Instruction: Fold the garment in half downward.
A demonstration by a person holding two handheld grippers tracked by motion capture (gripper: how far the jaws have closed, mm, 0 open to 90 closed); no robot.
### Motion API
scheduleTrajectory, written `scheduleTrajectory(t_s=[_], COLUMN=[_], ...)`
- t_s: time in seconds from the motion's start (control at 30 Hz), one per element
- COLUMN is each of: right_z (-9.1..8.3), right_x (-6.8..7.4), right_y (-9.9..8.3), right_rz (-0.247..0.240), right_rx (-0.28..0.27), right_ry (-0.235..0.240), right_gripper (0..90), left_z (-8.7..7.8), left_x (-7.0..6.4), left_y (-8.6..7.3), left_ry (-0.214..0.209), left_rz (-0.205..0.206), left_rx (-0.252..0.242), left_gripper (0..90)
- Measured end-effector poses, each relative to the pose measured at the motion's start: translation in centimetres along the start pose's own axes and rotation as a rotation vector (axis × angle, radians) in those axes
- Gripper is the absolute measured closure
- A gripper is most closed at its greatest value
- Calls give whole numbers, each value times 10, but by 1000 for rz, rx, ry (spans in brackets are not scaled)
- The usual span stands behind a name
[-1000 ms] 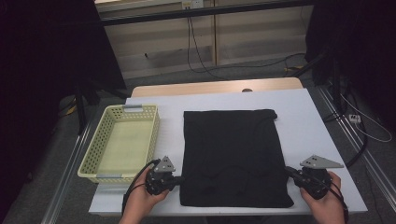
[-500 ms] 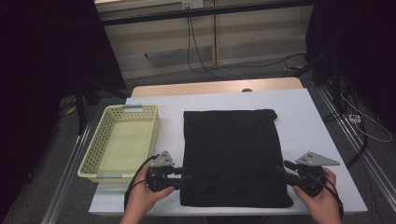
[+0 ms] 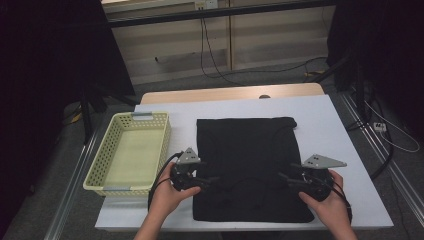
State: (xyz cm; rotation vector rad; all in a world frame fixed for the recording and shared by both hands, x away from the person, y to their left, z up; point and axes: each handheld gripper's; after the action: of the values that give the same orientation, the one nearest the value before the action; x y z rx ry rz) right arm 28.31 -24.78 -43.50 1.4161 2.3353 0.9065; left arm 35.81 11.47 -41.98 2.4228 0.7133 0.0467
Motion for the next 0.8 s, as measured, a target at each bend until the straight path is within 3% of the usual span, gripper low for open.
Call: scheduleTrajectory(t_s=[0.23, 0.33, 0.5, 0.8], right_z=[11, 11, 14, 19], right_x=[8, 10, 14, 10], right_y=[3, 2, -2, -11], right_rz=[-31, -38, -57, -48], right_rx=[22, 27, 45, 117], right_ry=[43, 55, 69, 59], right_gripper=[469, 510, 599, 755], left_z=[22, 28, 28, 31], left_x=[-2, -3, -2, -5], left_y=[5, 6, 0, -8], left_ry=[-40, -28, -34, -39], left_rz=[11, 22, 7, 42], left_rx=[11, 17, 26, 78], left_gripper=[312, 342, 494, 633])
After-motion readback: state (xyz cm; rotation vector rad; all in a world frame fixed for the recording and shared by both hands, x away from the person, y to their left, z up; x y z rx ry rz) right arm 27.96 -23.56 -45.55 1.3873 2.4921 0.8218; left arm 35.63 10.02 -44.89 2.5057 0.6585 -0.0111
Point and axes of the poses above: each handheld gripper's, and its own axes: z roughly forward along the jaws, y roughly out of its top, x roughly to its left, and after that the axes turned 15 degrees about x, right-handed
